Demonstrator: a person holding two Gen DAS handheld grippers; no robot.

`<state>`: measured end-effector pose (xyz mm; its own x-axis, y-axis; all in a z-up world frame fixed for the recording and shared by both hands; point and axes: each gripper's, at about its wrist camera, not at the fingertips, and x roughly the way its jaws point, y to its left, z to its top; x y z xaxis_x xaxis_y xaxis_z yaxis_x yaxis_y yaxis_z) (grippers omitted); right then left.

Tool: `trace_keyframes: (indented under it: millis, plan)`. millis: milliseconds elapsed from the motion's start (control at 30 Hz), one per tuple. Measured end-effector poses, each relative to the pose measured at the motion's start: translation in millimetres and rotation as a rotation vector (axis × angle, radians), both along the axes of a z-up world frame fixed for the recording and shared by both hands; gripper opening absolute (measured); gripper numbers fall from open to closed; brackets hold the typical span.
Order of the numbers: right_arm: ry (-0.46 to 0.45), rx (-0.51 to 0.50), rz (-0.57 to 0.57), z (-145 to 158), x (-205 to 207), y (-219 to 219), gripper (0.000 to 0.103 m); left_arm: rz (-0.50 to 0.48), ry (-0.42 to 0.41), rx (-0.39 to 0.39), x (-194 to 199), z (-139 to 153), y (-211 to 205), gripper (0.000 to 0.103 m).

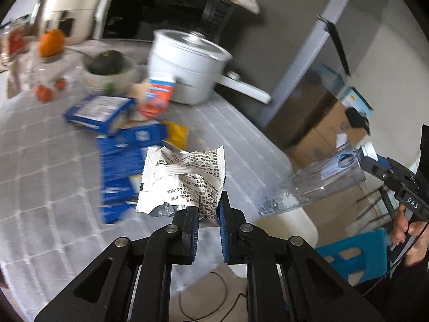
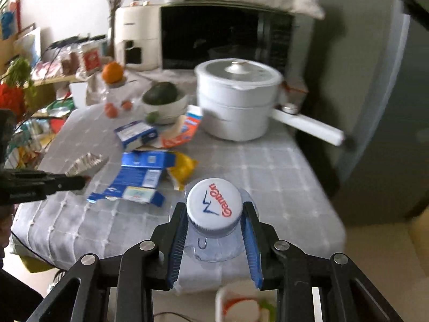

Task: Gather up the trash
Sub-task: 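Carry wrapper and bottle over the white bin and open both grippers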

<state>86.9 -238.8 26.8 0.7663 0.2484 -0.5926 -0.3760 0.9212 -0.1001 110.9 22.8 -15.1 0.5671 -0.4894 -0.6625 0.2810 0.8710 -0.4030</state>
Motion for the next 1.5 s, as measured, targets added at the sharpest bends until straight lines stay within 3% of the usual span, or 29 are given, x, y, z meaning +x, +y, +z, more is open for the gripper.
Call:
trace_keyframes:
  millis: [367,600,833,867,933,1033,1100,1167,1300,1333,1500]
  plan:
    - [0.087,-0.006,-0.192,-33,-18,-93,0.035,-0.242,0.011,0.054,-7,-25,-135,0.014]
    - [0.323,-0.049,-0.373,-96,13,-137,0.036,-0.352,0.034,0.156,-10,-62,-202,0.014]
    - [0.449,-0.019,-0.439,-129,22,-164,0.038,-0.41,0.048,0.19,-5,-85,-234,0.015]
    - [0.463,-0.011,-0.451,-132,21,-168,0.039,-0.42,0.049,0.19,-4,-89,-239,0.015]
    - [0.466,-0.01,-0.464,-132,17,-175,0.055,-0.439,0.04,0.192,-5,-92,-246,0.015]
    - [0.433,0.0,-0.481,-124,12,-181,0.068,-0.458,0.023,0.187,-2,-94,-257,0.016]
    - [0.416,0.005,-0.487,-119,11,-183,0.071,-0.459,0.021,0.18,-2,-95,-261,0.017]
    - [0.408,0.002,-0.491,-118,12,-184,0.072,-0.456,0.021,0.176,1,-96,-265,0.023]
    - [0.404,-0.016,-0.508,-118,15,-185,0.072,-0.425,0.04,0.186,5,-97,-266,0.077]
    - [0.404,-0.019,-0.511,-118,15,-184,0.072,-0.412,0.041,0.187,5,-96,-264,0.081]
    - [0.402,-0.031,-0.52,-118,17,-184,0.072,-0.371,0.063,0.191,8,-90,-250,0.084]
